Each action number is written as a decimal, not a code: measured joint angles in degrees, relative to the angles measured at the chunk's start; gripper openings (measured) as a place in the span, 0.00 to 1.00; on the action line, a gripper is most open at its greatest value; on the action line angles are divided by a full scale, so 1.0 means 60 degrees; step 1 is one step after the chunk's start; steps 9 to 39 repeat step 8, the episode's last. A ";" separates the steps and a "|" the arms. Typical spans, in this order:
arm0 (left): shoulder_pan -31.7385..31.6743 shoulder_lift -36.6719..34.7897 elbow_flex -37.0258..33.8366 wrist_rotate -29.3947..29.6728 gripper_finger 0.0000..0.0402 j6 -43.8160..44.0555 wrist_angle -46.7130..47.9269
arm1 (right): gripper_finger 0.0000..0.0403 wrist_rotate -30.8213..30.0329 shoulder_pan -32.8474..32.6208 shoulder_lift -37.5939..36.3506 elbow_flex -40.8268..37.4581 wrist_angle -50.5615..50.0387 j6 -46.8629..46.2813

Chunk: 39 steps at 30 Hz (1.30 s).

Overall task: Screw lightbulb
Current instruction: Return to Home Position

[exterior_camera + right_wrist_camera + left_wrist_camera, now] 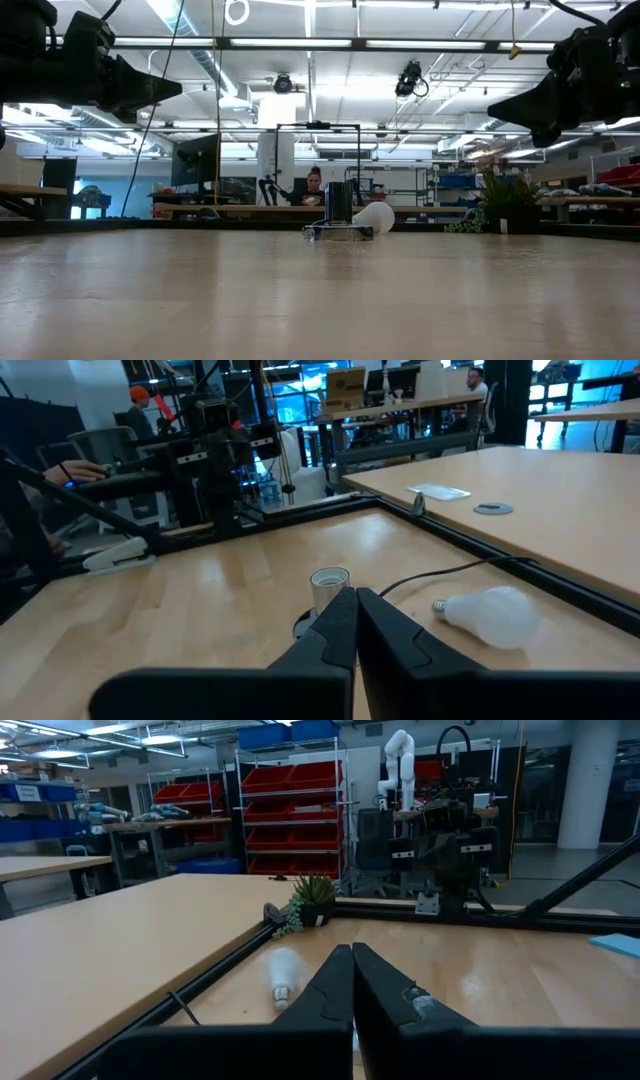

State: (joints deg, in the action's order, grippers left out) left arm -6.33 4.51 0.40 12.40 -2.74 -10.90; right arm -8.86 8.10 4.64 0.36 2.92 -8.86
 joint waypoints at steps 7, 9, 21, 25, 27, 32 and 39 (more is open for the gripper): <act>0.0000 0.0000 0.0000 0.0000 0.01 0.0000 0.0000 | 0.04 0.0000 0.0000 0.0000 0.0000 0.0000 0.0000; 0.0000 0.0000 0.0000 0.0000 0.01 0.0000 0.0000 | 0.04 0.0000 0.0000 0.0000 0.0000 0.0000 0.0000; 0.0000 0.0000 0.0000 0.0000 0.01 0.0000 0.0000 | 0.04 0.0000 0.0000 0.0000 0.0000 0.0000 0.0000; 0.0000 0.0000 0.0000 0.0000 0.01 0.0000 0.0000 | 0.04 0.0000 0.0000 0.0000 0.0000 0.0000 0.0000; 0.0000 0.0000 0.0000 0.0000 0.01 0.0000 0.0000 | 0.04 0.0000 0.0000 0.0000 0.0000 0.0000 0.0000; 0.0000 0.0000 0.0000 0.0000 0.01 0.0000 0.0000 | 0.04 0.0000 0.0000 0.0000 0.0000 0.0000 0.0000; 0.0000 0.0000 0.0000 0.0000 0.01 0.0000 0.0000 | 0.04 0.0000 0.0000 0.0000 0.0000 0.0000 0.0000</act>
